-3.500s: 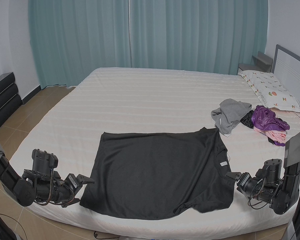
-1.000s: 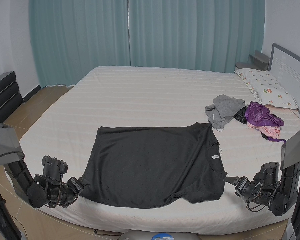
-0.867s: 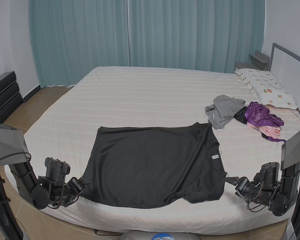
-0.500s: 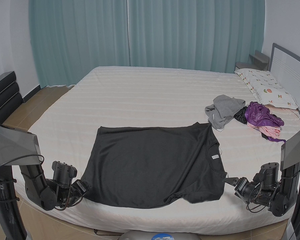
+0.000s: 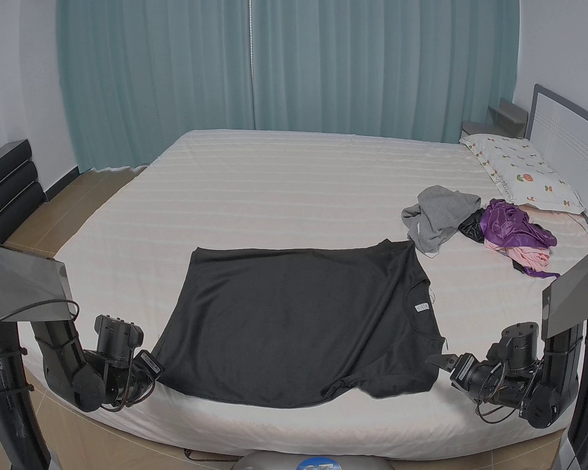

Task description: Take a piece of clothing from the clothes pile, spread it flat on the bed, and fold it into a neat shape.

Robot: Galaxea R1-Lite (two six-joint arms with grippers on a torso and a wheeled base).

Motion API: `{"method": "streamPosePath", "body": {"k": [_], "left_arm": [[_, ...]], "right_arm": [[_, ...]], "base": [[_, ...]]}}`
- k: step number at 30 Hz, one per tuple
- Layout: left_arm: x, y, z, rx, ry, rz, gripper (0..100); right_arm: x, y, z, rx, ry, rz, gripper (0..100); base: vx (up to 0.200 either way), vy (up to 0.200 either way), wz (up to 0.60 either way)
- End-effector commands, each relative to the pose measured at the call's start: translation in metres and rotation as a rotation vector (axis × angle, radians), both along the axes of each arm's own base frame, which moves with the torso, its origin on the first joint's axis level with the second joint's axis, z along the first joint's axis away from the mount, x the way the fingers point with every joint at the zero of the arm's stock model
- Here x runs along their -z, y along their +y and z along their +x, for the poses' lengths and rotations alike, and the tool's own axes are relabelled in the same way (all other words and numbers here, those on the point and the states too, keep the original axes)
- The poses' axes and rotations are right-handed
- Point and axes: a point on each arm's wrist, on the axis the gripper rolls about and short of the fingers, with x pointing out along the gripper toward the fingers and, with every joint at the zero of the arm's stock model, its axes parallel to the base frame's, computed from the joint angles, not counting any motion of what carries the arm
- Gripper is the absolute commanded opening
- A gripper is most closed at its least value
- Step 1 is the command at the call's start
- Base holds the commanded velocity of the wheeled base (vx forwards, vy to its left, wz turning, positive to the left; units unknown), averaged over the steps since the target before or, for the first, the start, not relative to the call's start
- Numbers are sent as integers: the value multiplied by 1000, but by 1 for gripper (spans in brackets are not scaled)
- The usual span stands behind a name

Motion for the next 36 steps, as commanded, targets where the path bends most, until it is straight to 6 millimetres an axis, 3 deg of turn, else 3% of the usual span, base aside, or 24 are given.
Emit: {"method": "streamPosePath", "body": {"k": [1, 12, 13, 21, 25, 29, 36], "left_arm": [[-15, 2, -4, -10, -46, -13, 0], [-14, 10, -1, -30, -44, -34, 0], [-15, 11, -1, -27, -45, -40, 0], [-16, 12, 3, -34, -66, -40, 0], [-18, 12, 4, -39, -97, -42, 0], [-16, 12, 8, -62, -121, -62, 0], [-12, 12, 12, -70, -138, -69, 0]], "right_arm": [[5, 9, 5, -39, -17, -8, 100], [36, 24, 24, -85, -21, -97, 100], [35, 24, 26, -86, -29, -96, 0], [18, 27, 43, -80, -137, -80, 0], [9, 24, 64, -46, -181, -71, 0], [-10, 22, 97, -9, -216, -64, 0], [-13, 29, 140, 2, -158, -75, 0]], "base": [[0, 0, 0], [0, 0, 0], [0, 0, 0], [0, 0, 0], [0, 0, 0], [0, 0, 0], [0, 0, 0]]}}
